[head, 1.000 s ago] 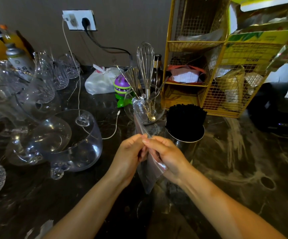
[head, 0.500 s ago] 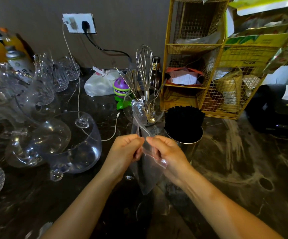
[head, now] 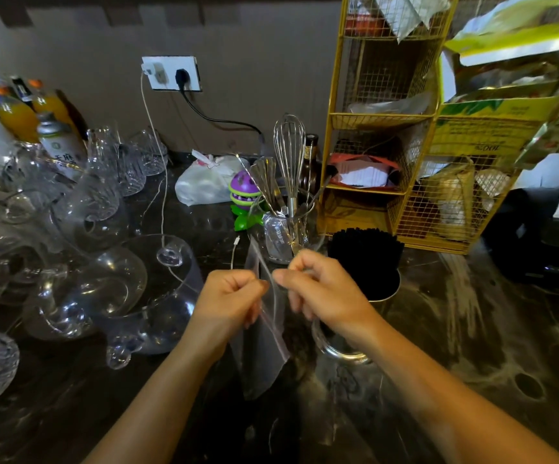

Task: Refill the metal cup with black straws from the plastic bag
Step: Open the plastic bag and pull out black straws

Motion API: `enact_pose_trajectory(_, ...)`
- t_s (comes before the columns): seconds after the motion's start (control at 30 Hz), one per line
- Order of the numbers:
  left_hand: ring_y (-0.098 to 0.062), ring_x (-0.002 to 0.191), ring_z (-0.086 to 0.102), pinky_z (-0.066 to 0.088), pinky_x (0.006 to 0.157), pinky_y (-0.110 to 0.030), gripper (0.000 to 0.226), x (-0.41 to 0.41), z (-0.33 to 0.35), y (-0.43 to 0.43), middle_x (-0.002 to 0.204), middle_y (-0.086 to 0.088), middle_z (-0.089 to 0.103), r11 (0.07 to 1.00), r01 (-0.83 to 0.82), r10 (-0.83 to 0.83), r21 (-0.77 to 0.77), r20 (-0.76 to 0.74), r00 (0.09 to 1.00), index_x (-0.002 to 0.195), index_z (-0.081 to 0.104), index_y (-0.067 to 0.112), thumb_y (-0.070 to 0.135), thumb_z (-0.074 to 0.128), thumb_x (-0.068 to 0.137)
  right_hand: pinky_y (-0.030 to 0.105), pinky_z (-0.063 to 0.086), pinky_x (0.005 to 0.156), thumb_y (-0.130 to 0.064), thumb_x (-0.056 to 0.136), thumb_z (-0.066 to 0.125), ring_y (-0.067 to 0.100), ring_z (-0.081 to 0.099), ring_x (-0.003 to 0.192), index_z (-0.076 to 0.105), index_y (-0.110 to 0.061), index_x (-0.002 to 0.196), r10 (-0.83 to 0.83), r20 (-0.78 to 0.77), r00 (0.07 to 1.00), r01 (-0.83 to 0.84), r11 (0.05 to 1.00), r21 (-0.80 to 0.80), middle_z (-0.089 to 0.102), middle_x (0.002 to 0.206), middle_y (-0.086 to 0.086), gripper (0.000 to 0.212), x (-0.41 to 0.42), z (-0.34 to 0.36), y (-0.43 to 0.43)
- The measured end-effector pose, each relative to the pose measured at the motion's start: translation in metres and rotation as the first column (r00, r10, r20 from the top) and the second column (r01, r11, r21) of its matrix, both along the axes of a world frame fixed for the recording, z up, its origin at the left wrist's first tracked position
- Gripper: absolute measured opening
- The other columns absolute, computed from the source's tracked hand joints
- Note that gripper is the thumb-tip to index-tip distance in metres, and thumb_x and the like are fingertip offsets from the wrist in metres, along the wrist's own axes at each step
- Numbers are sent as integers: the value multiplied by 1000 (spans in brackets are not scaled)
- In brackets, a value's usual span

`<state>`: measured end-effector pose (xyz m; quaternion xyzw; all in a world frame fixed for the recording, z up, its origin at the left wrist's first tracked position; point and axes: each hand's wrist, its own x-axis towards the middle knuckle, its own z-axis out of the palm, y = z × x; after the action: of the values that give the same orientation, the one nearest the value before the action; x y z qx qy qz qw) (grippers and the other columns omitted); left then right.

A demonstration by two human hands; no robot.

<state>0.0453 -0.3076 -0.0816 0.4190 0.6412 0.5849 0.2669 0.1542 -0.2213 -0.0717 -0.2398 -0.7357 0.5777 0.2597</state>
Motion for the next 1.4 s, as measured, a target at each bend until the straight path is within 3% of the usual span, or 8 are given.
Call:
enact_pose_trajectory(0.17,-6,37,43,37,40,-13,38,-1,2,-1,35,4,48,998,57,-57,-26,12,998,45,51,8,-1,49,82,31,37,48,-2,71,57,20,45,43,42,-19,61,-36,119,992,24,994,107,53,48,12,25,-6,-6,-4)
enact_pose_trajectory(0.33,-4,33,43,38,40,-12,41,-7,3,-3,31,4,48,998,38,-42,-48,-81,996,42,48,11,0,49,82,38,42,55,-11,73,54,20,48,50,49,-4,53,-75,268,960,13,974,225,60,60,24,21,2,-6,6)
enact_pose_trajectory(0.53,-4,27,36,31,36,-9,54,-21,-1,-1,24,3,44,996,-89,91,28,-125,988,33,42,19,-11,51,77,26,41,51,-9,76,53,1,45,32,41,-12,43,-130,299,945,65,974,217,52,43,3,35,14,-5,20)
enact_pose_trajectory(0.83,-3,28,35,28,35,-7,42,-29,13,-3,25,4,42,958,-256,270,130,-99,958,42,41,9,-16,49,75,6,36,39,-6,77,56,-2,46,31,40,-10,41,-200,271,942,141,965,223,50,43,4,39,23,1,38)
enact_pose_trajectory(1.1,-3,29,37,29,35,-7,39,-25,21,-3,27,3,45,938,-299,318,176,-94,943,43,41,7,-13,49,76,18,41,49,-7,77,56,7,47,44,45,-10,53,-245,228,942,198,957,212,52,54,8,27,21,6,31)
enact_pose_trajectory(1.2,-4,32,40,34,37,-11,39,-28,30,4,29,1,47,946,-266,294,183,-149,944,43,40,9,-9,51,76,18,40,40,-3,81,51,12,52,53,41,-17,74,-126,215,968,115,991,64,54,74,9,18,21,13,25)
enact_pose_trajectory(1.27,-9,40,39,32,43,-21,35,-31,42,11,37,-6,43,967,-190,233,168,-296,926,43,39,10,-2,54,71,21,50,46,-3,84,50,17,61,67,39,-22,97,23,121,992,4,976,-218,56,96,9,26,22,16,22)
enact_pose_trajectory(1.4,-3,43,31,27,47,-24,25,-28,66,22,38,7,34,997,57,-17,56,-549,836,40,35,22,15,49,59,46,56,73,-39,71,53,34,68,83,45,-23,115,165,-162,973,-230,640,-733,67,101,10,47,22,16,25)
